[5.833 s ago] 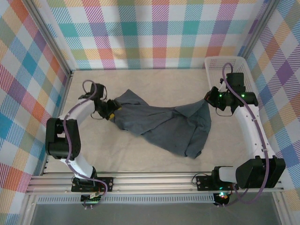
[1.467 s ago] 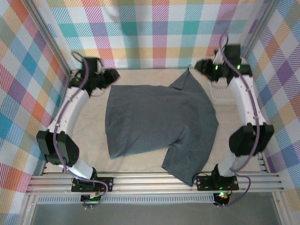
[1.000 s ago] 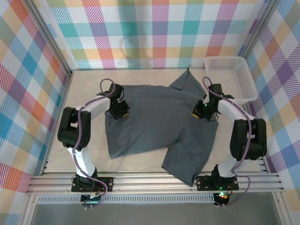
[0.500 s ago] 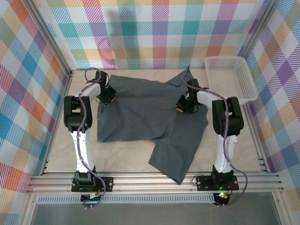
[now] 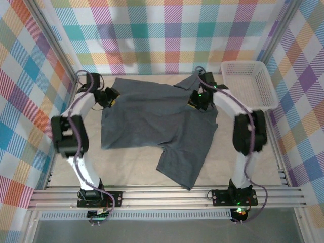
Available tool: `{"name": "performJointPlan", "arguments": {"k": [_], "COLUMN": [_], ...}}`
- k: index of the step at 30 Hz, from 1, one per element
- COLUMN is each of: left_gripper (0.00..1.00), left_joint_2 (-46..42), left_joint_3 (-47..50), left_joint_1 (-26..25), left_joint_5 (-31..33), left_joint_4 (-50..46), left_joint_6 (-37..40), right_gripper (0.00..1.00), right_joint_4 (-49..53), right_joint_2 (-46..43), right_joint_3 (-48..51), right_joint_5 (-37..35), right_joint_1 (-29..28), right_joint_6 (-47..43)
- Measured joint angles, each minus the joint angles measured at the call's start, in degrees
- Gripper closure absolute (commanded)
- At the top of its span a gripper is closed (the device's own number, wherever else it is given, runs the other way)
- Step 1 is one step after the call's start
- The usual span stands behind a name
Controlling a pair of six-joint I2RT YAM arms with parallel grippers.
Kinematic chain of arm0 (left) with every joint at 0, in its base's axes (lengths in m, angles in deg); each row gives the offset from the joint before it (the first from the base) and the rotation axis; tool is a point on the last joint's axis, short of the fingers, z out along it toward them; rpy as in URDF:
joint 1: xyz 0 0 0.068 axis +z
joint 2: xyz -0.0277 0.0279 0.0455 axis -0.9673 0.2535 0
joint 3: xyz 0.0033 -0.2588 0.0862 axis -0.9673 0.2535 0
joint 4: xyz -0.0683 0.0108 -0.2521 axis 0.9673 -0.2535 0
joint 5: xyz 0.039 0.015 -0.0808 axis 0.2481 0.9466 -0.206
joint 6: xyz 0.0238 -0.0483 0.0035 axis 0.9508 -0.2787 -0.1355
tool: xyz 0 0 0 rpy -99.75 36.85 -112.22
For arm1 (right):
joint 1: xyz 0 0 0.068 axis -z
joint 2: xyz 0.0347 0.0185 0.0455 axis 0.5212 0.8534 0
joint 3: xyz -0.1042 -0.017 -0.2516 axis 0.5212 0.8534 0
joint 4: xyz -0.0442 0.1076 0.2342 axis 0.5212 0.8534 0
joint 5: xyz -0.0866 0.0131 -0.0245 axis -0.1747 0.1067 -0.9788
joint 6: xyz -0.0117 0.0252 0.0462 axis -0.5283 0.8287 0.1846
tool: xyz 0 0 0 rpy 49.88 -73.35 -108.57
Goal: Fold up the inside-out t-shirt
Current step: Move the T-shirt to the center of the table, then fold the T-shirt at the center of the table.
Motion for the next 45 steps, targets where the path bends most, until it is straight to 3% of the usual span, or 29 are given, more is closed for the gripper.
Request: {"name": "performJointPlan", "arguments": {"k": [4, 6, 11, 18, 23, 27, 37, 45], "left_gripper": [0.56, 0.56, 0.56, 0.51, 0.5, 0.5, 0.49, 0.51], "left_joint_2": [-22.1, -30.3, -38.8, -39.8, -39.1, -35.8, -27.0, -19.5], "left_joint_3": [9.5, 14.1, 25.7, 35.3, 36.1, 36.1, 36.1, 36.1], "left_joint_1": [0.0, 0.0, 0.0, 0.0, 0.0, 0.0, 0.0, 0.0], "left_joint_5": [0.8, 1.5, 2.5, 5.0, 6.8, 8.9, 20.2, 22.9], "left_joint_4": [1.7, 1.9, -1.6, -7.8, -8.3, -8.8, -14.4, -14.2], "left_joint_6": [1.4, 2.4, 4.0, 5.0, 5.2, 5.1, 3.8, 3.6], "right_gripper": [0.76, 0.76, 0.72, 0.73, 1.0, 1.0, 1.0, 1.0], "right_joint_4": [-2.8, -3.2, -2.9, -4.4, -8.2, -7.0, 2.6, 3.2], "right_joint_2": [-26.3, -33.8, -35.8, -33.5, -29.2, -28.8, -38.8, -38.8], "right_joint_3": [22.4, 31.6, 47.0, 52.8, 52.5, 50.4, 46.1, 46.1], "right_joint_5": [-5.7, -6.8, -3.7, 2.1, 3.6, 2.9, -4.4, -4.6], "right_joint_1": [1.8, 3.7, 5.0, 1.3, 0.2, 0.2, 0.1, 0.1], "right_joint_6": [2.7, 4.6, 7.6, 10.7, 11.7, 11.1, 7.9, 7.9]}}
